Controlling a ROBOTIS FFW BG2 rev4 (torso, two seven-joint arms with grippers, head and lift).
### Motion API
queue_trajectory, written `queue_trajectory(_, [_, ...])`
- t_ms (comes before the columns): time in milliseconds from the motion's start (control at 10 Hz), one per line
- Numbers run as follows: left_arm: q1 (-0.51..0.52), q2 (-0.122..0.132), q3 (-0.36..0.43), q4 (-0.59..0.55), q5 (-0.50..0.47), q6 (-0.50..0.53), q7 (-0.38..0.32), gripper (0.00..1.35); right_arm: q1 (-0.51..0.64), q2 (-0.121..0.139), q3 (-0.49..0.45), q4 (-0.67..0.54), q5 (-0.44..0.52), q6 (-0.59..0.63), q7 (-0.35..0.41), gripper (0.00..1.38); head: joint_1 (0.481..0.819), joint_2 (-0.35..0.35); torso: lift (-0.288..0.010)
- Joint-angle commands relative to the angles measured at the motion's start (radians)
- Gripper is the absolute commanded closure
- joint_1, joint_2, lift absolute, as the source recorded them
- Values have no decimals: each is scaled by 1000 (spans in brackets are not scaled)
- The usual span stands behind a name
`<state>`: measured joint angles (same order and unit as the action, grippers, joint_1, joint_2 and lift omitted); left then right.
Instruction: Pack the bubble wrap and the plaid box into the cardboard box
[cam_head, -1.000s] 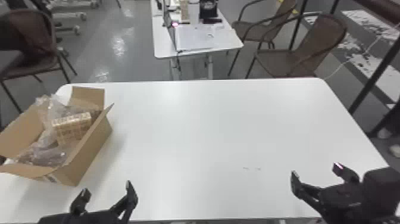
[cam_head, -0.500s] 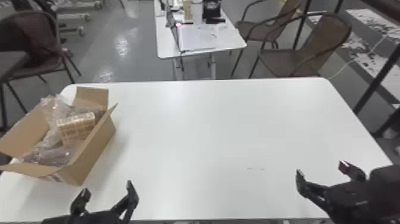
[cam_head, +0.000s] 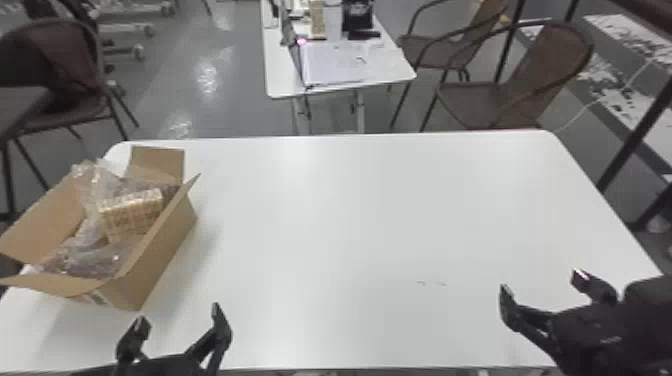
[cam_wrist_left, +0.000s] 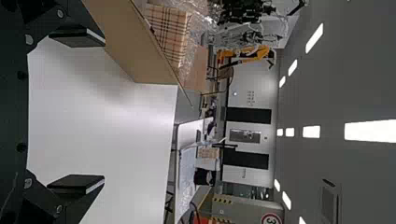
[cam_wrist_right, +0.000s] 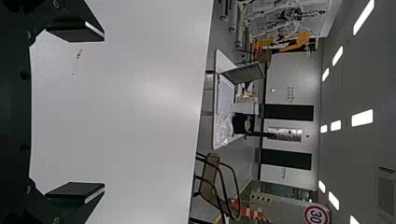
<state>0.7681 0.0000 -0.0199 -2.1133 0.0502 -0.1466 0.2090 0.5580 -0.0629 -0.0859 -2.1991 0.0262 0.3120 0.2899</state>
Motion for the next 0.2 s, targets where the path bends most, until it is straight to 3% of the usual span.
queue_trajectory(0, [-1, -3, 0, 1, -1, -2, 1, 251, -3, 0, 0, 1, -2, 2, 0, 159, 695, 62, -119])
queue_trajectory(100, [-1, -3, -2, 3, -1, -5, 4, 251, -4, 0, 0, 2, -2, 6, 0, 159, 695, 63, -119])
